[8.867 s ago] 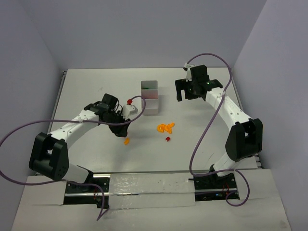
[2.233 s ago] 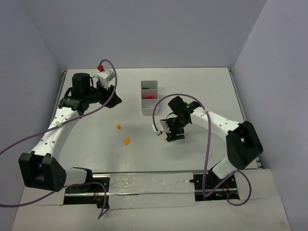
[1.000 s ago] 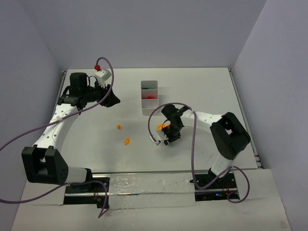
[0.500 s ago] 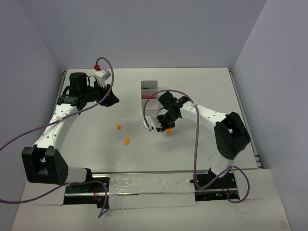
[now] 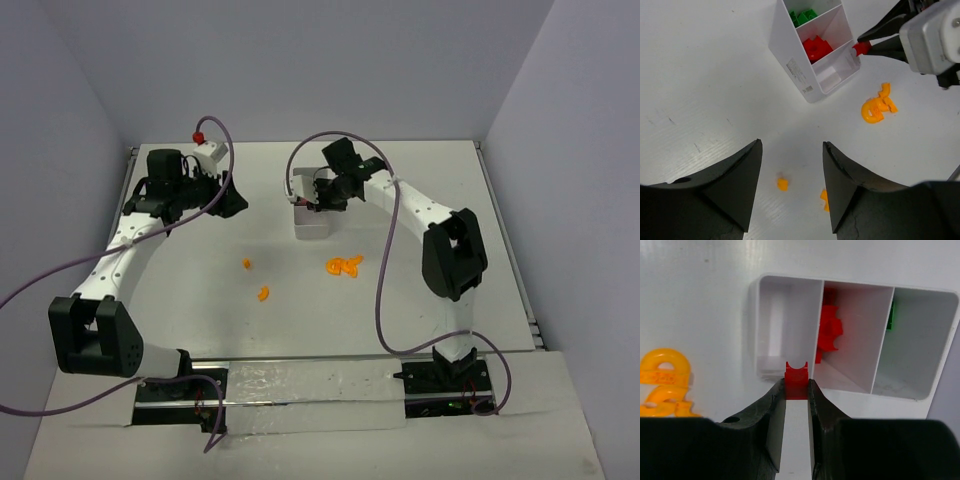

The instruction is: Sort the legos into containers by color

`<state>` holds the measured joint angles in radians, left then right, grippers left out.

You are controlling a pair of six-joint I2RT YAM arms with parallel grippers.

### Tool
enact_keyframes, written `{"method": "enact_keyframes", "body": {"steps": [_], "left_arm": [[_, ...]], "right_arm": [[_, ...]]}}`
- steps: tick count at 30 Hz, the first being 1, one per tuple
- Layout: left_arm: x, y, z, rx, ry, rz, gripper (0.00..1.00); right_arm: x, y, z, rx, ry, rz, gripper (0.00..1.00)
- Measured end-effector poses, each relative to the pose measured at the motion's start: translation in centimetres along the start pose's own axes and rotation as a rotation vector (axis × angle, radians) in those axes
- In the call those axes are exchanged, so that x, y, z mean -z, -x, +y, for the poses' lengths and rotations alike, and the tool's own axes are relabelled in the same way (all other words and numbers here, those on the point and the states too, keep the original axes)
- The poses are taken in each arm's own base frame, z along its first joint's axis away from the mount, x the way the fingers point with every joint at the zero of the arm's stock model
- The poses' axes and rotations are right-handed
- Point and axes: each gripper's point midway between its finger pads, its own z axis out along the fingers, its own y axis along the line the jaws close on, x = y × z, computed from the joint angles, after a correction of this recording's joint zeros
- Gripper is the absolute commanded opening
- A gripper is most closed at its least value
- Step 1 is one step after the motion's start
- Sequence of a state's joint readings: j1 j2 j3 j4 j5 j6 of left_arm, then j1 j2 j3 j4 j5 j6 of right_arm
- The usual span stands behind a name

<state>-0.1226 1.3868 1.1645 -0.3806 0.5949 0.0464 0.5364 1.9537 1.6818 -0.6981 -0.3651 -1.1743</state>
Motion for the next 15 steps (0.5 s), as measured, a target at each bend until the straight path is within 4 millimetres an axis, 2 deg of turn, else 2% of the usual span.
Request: {"method": "enact_keyframes", "body": {"steps": [3, 6, 10, 13, 14, 15], "left_arm": [[-0.4, -0.4, 0.4, 0.020, 0.012, 0.015, 0.70], [-0.5, -0.5, 0.7, 0.026, 0.022, 0.018, 0.88], [-0.5, -0.5, 0.8, 0.030, 0.029, 0.016, 0.94], [-0.4, -0.5, 1.0, 0.033, 0.038, 0.016, 0.97], [-0.4, -0.5, 1.1, 0.034, 0.041, 0.016, 0.97], [-0.4, -0.5, 1.1, 0.034, 0.043, 0.016, 0.97]], "right_arm": [[-1.1, -0.5, -1.3, -0.024, -0.023, 0.014, 0.13], [-1.6, -0.7, -2.3, -0.037, -0.042, 0.021, 0.13], [-1.7, -0.7, -3.0, -0.043, -0.063, 0.021, 0.14], [-1.6, -0.6, -3.3, -0.046, -0.073, 0.020, 0.21], [-1.7, -0.6, -3.4, -0.046, -0.074, 0.020, 0.25], [-1.7, -0.6, -3.4, -0.047, -0.076, 0.022, 0.33]]}}
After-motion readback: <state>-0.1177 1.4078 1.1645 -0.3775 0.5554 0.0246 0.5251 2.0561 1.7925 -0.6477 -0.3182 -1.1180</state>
